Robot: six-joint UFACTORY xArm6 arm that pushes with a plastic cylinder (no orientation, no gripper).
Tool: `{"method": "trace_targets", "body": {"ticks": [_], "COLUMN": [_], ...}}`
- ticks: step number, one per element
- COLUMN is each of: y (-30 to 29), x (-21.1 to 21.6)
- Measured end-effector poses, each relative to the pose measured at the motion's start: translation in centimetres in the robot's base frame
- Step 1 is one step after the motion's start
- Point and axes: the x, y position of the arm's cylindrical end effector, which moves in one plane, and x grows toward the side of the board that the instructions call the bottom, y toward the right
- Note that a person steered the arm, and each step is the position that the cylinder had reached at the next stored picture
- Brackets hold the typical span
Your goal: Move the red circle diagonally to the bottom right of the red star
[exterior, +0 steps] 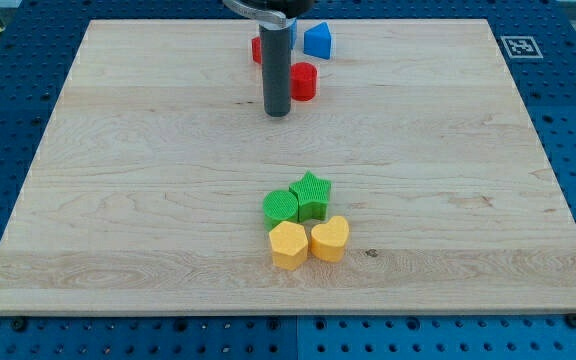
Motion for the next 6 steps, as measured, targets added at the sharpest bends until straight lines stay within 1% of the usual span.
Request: {"method": "trace_targets", "body": {"ticks": [1,3,5,6], "y": [0.6,4.4,5.1,5.0], "x": [-1.7,-0.2,-1.6,-0.2]}}
